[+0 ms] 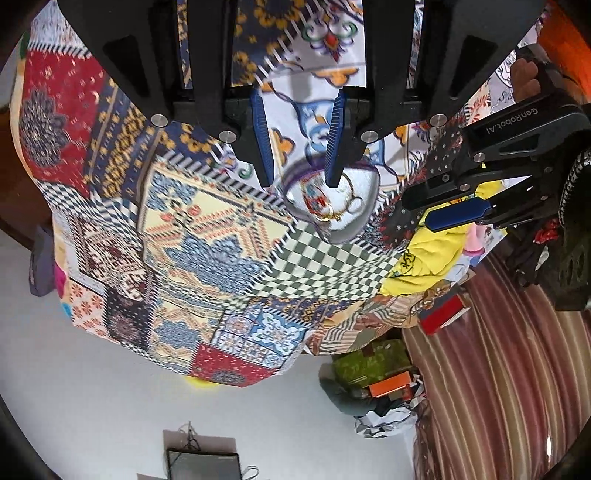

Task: Organize jewelry
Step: 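Open both tools over the heart tin and lift them away, then move both open tools to the last rings on the quilt, then grasp a silver ring with the right tool while the left tool grasps a gold ring, then carry both held rings over the heart tin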

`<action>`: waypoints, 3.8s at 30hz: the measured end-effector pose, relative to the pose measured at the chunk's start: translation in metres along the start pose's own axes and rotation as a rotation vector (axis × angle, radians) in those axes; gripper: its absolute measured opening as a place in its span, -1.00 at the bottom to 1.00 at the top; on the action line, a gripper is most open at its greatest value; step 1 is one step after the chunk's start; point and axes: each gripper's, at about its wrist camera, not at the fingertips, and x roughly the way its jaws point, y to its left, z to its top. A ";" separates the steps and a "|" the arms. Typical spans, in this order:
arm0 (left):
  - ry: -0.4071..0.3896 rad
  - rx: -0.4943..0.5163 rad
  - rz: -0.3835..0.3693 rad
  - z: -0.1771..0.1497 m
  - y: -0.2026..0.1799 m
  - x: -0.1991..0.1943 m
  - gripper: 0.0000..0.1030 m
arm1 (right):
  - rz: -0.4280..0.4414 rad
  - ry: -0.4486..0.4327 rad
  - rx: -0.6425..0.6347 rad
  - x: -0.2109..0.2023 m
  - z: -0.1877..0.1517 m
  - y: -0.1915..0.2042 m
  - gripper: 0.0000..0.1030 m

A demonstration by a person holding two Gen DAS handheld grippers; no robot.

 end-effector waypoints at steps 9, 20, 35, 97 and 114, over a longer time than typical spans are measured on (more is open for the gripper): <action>0.053 0.020 -0.036 -0.015 -0.032 0.009 -0.27 | -0.029 0.033 0.045 -0.002 -0.022 -0.025 -0.50; 0.184 0.048 -0.067 -0.044 -0.053 0.058 -0.27 | -0.031 0.176 0.110 0.028 -0.062 -0.067 -0.50; 0.223 0.098 -0.105 -0.046 -0.074 0.099 -0.27 | -0.056 0.205 0.035 0.062 -0.056 -0.068 -0.51; 0.210 0.203 -0.085 -0.033 -0.119 0.099 -0.62 | -0.087 -0.014 0.187 -0.035 -0.051 -0.089 -0.83; 0.037 0.110 -0.052 -0.005 -0.052 0.021 -0.61 | -0.015 -0.075 0.080 -0.027 -0.006 -0.017 -0.83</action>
